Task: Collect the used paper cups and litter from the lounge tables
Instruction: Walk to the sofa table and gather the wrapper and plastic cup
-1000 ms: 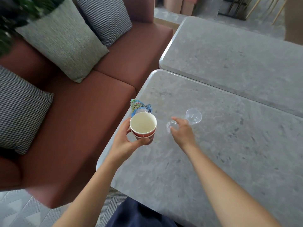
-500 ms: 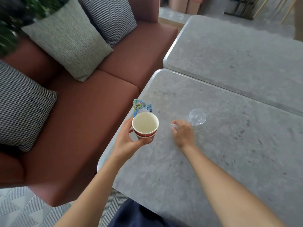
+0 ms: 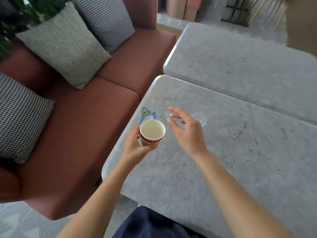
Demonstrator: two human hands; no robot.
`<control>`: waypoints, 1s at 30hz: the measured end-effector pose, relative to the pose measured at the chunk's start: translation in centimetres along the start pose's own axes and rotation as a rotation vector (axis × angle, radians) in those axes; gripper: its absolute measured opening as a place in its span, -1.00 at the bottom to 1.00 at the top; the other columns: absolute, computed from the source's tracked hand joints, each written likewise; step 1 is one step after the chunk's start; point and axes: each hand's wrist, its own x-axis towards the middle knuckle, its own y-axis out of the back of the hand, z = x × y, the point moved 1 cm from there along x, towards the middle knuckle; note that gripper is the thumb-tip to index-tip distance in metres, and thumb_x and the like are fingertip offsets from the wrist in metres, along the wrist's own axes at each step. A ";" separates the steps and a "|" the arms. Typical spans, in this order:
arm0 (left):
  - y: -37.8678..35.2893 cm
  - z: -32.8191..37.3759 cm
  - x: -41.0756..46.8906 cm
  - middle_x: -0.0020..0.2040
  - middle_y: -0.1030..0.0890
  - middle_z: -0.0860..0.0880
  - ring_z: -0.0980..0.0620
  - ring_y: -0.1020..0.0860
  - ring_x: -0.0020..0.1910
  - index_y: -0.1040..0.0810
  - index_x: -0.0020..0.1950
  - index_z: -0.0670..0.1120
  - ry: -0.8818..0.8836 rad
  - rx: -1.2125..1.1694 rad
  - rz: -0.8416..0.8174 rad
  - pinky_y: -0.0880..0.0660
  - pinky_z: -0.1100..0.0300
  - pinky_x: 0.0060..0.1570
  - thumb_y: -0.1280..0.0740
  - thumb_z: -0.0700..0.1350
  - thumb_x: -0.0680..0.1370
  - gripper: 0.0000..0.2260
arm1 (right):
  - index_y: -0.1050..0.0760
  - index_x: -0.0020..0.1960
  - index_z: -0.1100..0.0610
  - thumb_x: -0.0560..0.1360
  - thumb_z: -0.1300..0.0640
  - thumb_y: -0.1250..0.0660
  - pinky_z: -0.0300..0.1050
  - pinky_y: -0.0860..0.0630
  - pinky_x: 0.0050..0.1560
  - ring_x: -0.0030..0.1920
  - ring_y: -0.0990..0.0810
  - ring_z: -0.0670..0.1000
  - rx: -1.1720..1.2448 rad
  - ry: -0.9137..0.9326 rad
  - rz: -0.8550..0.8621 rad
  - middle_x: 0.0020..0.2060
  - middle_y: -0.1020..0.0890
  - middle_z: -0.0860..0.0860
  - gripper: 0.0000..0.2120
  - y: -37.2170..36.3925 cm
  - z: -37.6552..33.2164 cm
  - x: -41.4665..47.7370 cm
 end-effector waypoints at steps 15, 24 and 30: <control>-0.4 0.3 -0.9 0.28 -0.46 0.07 0.08 -0.43 0.30 -0.47 0.27 0.04 -0.056 0.030 -0.044 -0.39 0.11 0.30 -0.52 -0.04 0.23 -0.39 | -0.51 0.24 -0.01 0.50 0.08 -0.34 0.06 -0.42 0.18 0.05 -0.55 0.06 -0.274 0.027 -0.328 -0.01 -0.65 -0.01 -0.69 -1.1 -1.8 -2.1; 0.0 0.7 -1.3 0.23 -0.48 0.10 0.17 -0.46 0.23 -0.42 0.15 0.25 -0.088 -0.011 -0.023 -0.40 0.33 0.20 -0.53 -0.05 0.24 -0.44 | -0.49 0.26 -0.02 0.38 -0.14 -0.38 0.07 -0.42 0.21 0.13 -0.55 0.04 -0.280 0.096 -0.302 0.13 -0.62 -0.06 -0.52 -1.9 -2.0 -2.2; -0.2 0.4 -1.2 0.20 -0.49 0.10 0.25 -0.47 0.16 -0.47 0.22 0.09 -0.079 -0.038 -0.042 -0.42 0.37 0.13 -0.53 -0.08 0.25 -0.43 | -0.50 0.26 0.06 0.36 -0.08 -0.48 0.00 -0.41 0.23 0.17 -0.51 0.00 -0.216 0.088 -0.259 0.15 -0.60 -0.03 -0.48 -1.7 -1.7 -2.0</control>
